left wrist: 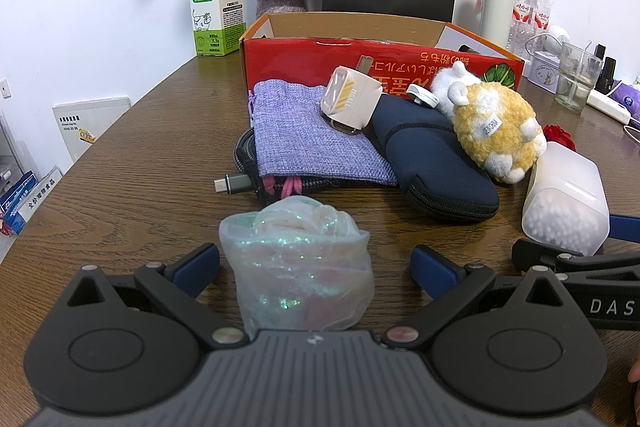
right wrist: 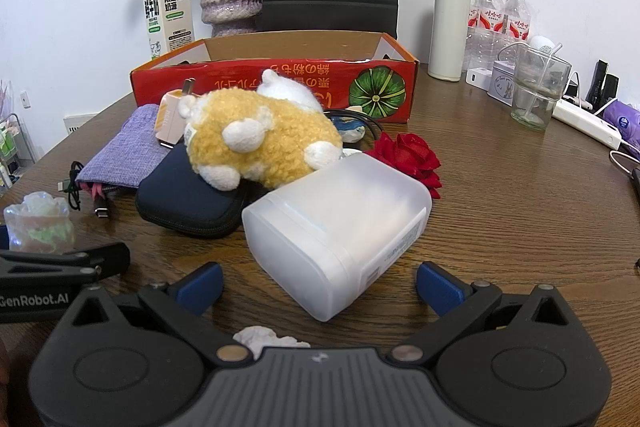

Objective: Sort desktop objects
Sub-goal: 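Grasp the clear plastic bag with the left tool while the right tool grasps the white translucent box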

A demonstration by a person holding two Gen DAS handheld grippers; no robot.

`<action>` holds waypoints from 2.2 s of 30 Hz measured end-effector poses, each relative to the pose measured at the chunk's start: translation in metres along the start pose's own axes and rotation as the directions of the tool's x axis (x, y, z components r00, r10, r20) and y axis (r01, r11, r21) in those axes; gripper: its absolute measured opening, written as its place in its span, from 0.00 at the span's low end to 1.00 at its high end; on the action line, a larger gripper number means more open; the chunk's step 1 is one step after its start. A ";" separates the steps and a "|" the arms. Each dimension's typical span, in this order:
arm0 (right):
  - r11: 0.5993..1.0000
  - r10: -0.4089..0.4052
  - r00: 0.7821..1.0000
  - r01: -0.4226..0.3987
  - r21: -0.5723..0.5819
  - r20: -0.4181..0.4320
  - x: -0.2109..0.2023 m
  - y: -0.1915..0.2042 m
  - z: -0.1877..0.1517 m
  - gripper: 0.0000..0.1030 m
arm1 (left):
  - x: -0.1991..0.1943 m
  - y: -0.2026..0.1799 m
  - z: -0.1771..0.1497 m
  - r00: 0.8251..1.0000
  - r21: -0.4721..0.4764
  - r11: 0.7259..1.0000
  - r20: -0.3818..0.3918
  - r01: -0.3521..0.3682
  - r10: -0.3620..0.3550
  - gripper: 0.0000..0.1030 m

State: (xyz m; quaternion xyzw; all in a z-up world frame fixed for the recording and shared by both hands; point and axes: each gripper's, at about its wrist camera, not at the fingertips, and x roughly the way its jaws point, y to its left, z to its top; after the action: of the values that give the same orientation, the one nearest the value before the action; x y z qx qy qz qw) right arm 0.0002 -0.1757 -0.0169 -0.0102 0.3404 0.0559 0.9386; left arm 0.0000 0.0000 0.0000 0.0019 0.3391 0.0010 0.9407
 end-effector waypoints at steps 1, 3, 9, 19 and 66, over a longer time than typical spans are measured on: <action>1.000 0.000 1.000 0.000 0.000 0.000 0.000 0.000 0.000 1.00 | 0.000 0.000 0.000 1.000 0.000 1.000 0.000 0.000 0.000 1.00; 1.000 0.000 1.000 0.000 0.000 0.000 0.000 0.000 0.000 1.00 | 0.000 0.000 0.000 1.000 0.000 1.000 0.000 0.000 0.000 1.00; 1.000 0.000 1.000 0.000 0.000 0.000 0.000 0.000 0.000 1.00 | 0.000 0.000 0.000 1.000 0.000 1.000 0.000 0.000 0.000 1.00; 1.000 0.000 1.000 0.000 0.000 0.000 0.000 0.000 0.000 1.00 | 0.000 0.000 0.000 1.000 0.000 1.000 0.000 0.000 0.000 1.00; 0.994 -0.020 0.998 0.013 0.113 0.055 -0.033 -0.043 0.000 0.76 | -0.055 0.025 -0.003 0.988 0.027 0.999 0.151 0.031 -0.035 0.42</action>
State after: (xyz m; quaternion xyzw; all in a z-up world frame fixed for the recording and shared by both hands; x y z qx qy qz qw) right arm -0.0203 -0.2214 0.0030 0.0413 0.3166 0.0291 0.9472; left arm -0.0437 0.0247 0.0330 0.0078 0.2669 -0.0190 0.9635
